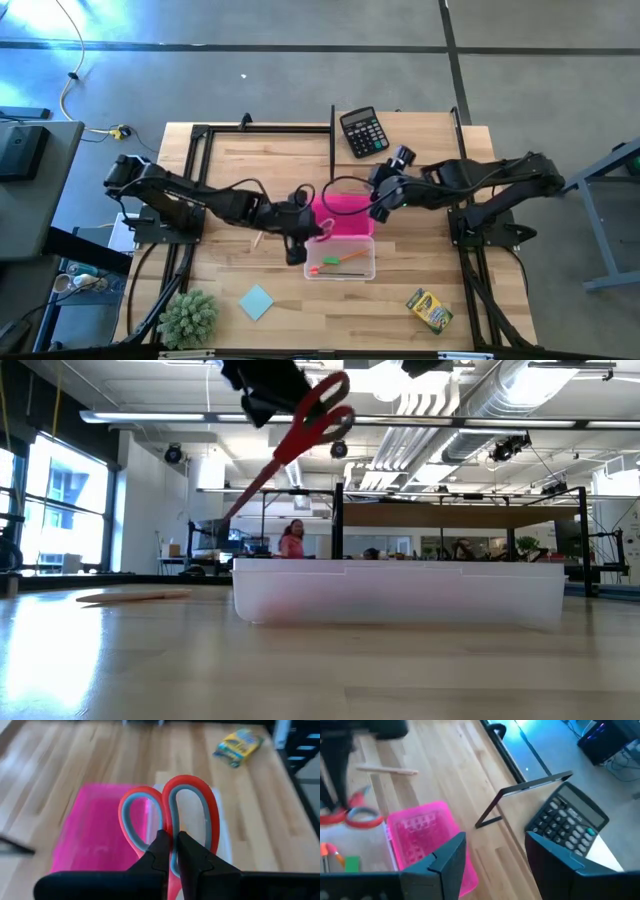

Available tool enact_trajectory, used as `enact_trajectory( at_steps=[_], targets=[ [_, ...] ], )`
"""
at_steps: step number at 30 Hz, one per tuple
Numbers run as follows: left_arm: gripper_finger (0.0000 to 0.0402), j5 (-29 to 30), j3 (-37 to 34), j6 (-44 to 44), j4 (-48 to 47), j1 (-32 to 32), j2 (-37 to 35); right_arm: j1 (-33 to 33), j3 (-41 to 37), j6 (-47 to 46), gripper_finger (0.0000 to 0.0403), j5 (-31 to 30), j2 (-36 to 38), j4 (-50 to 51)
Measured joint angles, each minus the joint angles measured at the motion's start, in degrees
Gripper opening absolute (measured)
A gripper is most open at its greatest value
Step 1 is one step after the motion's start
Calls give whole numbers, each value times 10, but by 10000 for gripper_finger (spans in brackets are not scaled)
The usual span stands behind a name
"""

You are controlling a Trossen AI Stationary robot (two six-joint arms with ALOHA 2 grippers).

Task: Pack school essentials
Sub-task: Put the red scissors into the supply box

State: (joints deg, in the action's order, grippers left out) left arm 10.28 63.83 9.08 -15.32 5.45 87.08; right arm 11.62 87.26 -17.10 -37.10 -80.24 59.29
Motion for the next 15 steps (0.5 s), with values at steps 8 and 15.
enact_trajectory(
  at_steps=[8,15],
  targets=[
    [7,-6,42,-41,18,26,5,0,0,-21,193,0,24,2],
    [7,-34,60,-61,48,33,53,0,0,-20,193,0,22,9]
  ],
)
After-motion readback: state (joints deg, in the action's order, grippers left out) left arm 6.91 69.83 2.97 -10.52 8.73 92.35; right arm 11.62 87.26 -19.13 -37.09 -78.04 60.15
